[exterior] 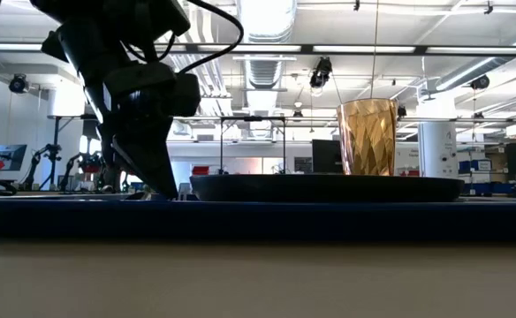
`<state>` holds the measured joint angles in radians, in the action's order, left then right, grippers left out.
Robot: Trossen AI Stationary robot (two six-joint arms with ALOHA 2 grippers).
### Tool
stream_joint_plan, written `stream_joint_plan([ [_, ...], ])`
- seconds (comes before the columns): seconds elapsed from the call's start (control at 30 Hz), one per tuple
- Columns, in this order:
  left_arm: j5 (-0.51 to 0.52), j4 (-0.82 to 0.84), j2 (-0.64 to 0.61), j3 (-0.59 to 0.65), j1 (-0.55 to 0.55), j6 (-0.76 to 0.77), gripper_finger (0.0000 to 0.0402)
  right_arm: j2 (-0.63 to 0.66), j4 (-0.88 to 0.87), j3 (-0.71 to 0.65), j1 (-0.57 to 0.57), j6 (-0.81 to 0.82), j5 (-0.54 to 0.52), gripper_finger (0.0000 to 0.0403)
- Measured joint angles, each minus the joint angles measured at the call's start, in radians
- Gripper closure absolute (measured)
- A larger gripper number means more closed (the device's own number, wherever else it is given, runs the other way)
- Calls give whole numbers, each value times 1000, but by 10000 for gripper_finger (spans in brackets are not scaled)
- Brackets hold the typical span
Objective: Pick and place plate/cup/fork/spoon on tray
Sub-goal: Adjust the orange fork on the blue tray
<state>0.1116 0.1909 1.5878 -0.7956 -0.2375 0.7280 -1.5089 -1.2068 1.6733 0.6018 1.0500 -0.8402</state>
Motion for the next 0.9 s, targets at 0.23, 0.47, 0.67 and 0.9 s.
stream_joint_plan([
  [0.23,0,-51,31,0,0,-1,402,0,7,0,0,4,0,394],
  [0.47,-28,-78,55,3,0,0,402,0,8,0,0,4,0,394],
  [0.67,-65,-72,54,12,-4,-1,402,0,8,0,0,4,0,394],
  [0.9,-95,-26,51,13,-7,-11,402,0,7,0,0,2,0,394],
])
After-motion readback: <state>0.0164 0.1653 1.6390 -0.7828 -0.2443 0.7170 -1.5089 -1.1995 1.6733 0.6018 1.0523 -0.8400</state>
